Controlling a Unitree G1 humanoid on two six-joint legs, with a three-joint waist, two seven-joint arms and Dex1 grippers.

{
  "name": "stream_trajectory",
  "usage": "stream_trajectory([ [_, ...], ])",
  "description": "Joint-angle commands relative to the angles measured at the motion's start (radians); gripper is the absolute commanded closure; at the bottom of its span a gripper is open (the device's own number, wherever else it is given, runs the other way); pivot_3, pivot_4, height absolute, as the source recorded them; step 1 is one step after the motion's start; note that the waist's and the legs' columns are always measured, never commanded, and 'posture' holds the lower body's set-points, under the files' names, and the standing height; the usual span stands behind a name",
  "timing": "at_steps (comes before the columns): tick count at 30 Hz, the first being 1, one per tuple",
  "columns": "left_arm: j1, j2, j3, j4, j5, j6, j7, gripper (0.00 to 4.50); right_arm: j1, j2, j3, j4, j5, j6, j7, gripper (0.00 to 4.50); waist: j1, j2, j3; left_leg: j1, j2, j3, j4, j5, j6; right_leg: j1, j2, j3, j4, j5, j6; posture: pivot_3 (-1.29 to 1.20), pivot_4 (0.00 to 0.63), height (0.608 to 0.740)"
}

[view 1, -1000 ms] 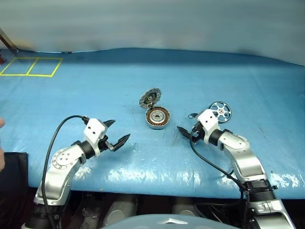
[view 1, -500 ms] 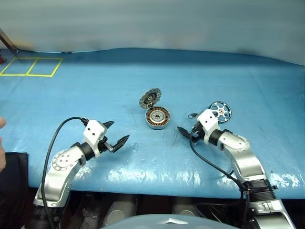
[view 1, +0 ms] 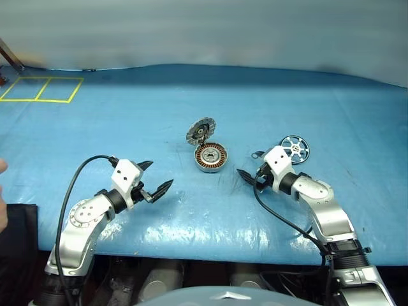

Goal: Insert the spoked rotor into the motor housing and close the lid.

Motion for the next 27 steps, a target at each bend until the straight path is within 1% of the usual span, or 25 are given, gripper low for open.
stream_trajectory([
  [1,-0.005,0.008,0.006,-0.005,0.0,-0.013,-0.008,0.02,-0.014,-0.003,-0.007,-0.015,0.008,-0.003,0.001,0.0,0.0,0.0,0.0,0.0,0.0,0.0,0.0,0.0,0.0,0.0,0.0,0.0,0.0,0.0,0.0,0.0,0.15,0.74],
  [4,-0.006,0.047,-0.007,-0.009,0.03,-0.007,-0.028,0.02,-0.014,-0.005,-0.008,-0.018,0.01,-0.001,0.005,0.0,0.0,0.0,0.0,0.0,0.0,0.0,0.0,0.0,0.0,0.0,0.0,0.0,0.0,0.0,0.0,0.0,0.15,0.74],
  [7,-0.043,0.128,-0.023,-0.017,0.071,-0.007,-0.075,0.02,-0.014,-0.007,-0.013,-0.024,0.016,0.001,0.011,0.0,0.0,0.0,0.0,0.0,0.0,0.0,0.0,0.0,0.0,0.0,0.0,0.0,0.0,0.0,0.0,0.0,0.15,0.74],
  [13,-0.197,0.301,-0.113,-0.002,0.166,-0.008,-0.217,0.02,-0.01,-0.007,0.002,-0.051,0.013,0.0,0.023,0.0,0.002,0.0,0.0,0.0,0.001,0.0,0.0,0.0,0.0,0.0,0.001,0.0,-0.001,0.001,0.0,0.0,0.15,0.74],
  [16,-0.284,0.352,-0.174,0.044,0.211,-0.027,-0.292,0.02,-0.007,0.003,0.005,-0.073,0.014,-0.006,0.018,0.0,-0.002,0.0,0.0,0.0,0.001,0.0,0.0,0.0,0.0,0.0,0.001,0.0,-0.002,0.001,0.0,0.0,0.15,0.74],
  [19,-0.372,0.371,-0.229,0.102,0.253,-0.061,-0.357,0.02,0.003,0.011,0.01,-0.101,0.015,-0.003,0.011,0.0,-0.003,0.0,0.0,0.0,0.001,0.0,-0.001,0.0,0.0,0.0,0.002,0.001,-0.003,0.001,0.0,0.0,0.15,0.74],
  [22,-0.488,0.368,-0.292,0.16,0.289,-0.087,-0.44,0.02,0.017,0.014,0.015,-0.129,0.013,0.006,0.007,0.0,-0.001,-0.001,0.0,0.0,0.001,0.0,-0.001,-0.001,0.0,-0.001,0.002,0.001,-0.003,0.001,0.0,0.0,0.15,0.74],
  [24,-0.608,0.365,-0.367,0.221,0.334,-0.117,-0.544,0.02,0.016,0.008,0.02,-0.14,0.012,0.012,0.012,0.0,0.001,-0.001,0.001,-0.001,0.001,0.0,0.0,-0.001,0.0,0.0,0.002,0.0,-0.003,0.002,0.0,0.0,0.15,0.74],
  [27,-0.799,0.327,-0.476,0.318,0.394,-0.156,-0.688,0.02,0.007,-0.012,0.019,-0.142,0.009,0.018,0.024,0.0,0.002,-0.001,0.001,-0.004,0.0,-0.001,0.003,-0.001,0.0,0.0,0.003,-0.001,-0.004,0.003,0.002,0.0,0.15,0.74],
])
